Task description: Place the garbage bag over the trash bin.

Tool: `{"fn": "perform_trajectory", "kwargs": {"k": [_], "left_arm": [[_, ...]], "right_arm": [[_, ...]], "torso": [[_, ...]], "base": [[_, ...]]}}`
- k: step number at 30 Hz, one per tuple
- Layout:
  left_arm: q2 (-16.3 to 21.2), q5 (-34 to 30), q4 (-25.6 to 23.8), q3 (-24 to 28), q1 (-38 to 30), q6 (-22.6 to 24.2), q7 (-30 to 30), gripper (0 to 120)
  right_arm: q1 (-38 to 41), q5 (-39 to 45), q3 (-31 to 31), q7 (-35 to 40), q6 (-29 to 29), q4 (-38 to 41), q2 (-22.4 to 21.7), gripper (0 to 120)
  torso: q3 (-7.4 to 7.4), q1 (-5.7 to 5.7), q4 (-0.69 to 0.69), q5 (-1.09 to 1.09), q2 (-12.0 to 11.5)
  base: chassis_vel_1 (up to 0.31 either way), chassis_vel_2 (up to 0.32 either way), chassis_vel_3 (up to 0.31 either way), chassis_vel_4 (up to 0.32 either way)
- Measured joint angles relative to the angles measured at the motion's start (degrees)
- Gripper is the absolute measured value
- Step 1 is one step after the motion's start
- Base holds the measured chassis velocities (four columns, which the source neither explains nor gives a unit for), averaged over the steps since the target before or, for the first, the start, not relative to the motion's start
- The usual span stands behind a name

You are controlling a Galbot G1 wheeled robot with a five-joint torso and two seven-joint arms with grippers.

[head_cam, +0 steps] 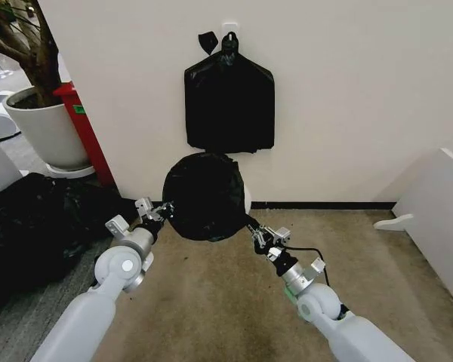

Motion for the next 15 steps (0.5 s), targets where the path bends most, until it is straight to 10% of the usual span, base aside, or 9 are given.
{"fn": "perform_trajectory", "kwargs": {"k": [15], "left_arm": [[0.0, 0.1, -0.5, 0.1, 0.2, -0.1, 0.2, 1]], "right_arm": [[-0.3, -21.9, 0.5, 12.3, 2.2, -4.1, 1.4, 0]], "torso": [[0.00, 0.00, -0.01, 0.00, 0.0]], "base": [[0.000, 0.000, 0.000, 0.000]]}}
